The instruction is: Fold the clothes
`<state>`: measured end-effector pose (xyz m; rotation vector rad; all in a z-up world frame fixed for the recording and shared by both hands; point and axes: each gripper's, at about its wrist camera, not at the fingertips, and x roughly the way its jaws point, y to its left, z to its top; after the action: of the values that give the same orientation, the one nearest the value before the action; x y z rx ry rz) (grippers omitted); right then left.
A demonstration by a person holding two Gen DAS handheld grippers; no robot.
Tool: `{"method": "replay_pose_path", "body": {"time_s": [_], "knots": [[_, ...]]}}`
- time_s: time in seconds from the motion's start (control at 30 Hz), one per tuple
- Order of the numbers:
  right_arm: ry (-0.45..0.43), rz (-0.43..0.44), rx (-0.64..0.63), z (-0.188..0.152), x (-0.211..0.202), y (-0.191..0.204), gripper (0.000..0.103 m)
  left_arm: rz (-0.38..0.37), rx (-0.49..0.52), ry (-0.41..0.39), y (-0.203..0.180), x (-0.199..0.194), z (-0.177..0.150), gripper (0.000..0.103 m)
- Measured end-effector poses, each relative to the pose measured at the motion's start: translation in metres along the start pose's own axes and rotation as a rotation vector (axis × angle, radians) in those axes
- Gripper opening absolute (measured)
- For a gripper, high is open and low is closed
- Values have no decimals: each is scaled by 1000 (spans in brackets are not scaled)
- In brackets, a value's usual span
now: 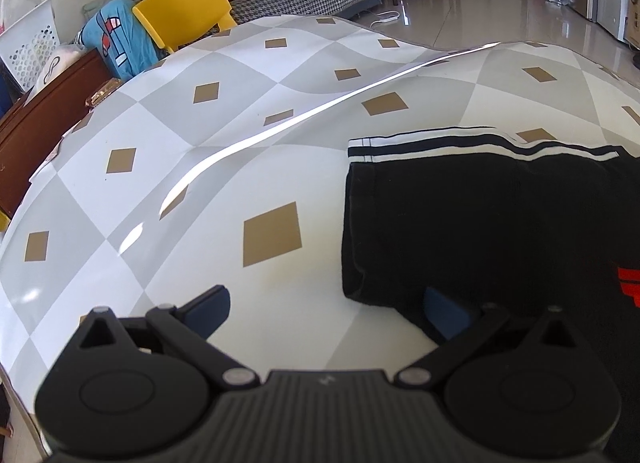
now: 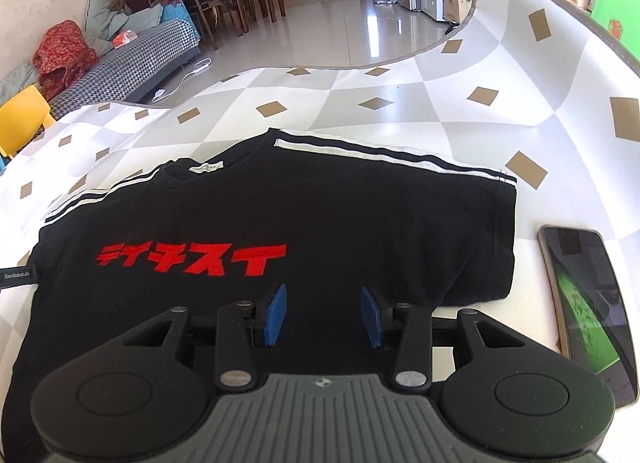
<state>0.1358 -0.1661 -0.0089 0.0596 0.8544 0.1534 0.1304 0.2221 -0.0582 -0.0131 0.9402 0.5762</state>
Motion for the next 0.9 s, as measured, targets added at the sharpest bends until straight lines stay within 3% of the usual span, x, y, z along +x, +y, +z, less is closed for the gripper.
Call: {"method": "replay_pose_path", "body": {"time_s": [0.13,0.3,0.63,0.83,0.9], "knots": [[-17,-31,-11,9,15,-2,40,3,-8,-4,0,4,3,103],[29,-77,45,11,36,-18,39,18,-14,-16,-3,6,6,103],[-4,-136,-39,18,50,-15,35,14,-55,-6,-7,13,15,103],[-12,-166,-31,25,44,-12,36,17,-46,-22,-9,5,15,103],[-35,-140,-32,25,34,-10,37,10,-33,-44,-10,-5,14,103]]}}
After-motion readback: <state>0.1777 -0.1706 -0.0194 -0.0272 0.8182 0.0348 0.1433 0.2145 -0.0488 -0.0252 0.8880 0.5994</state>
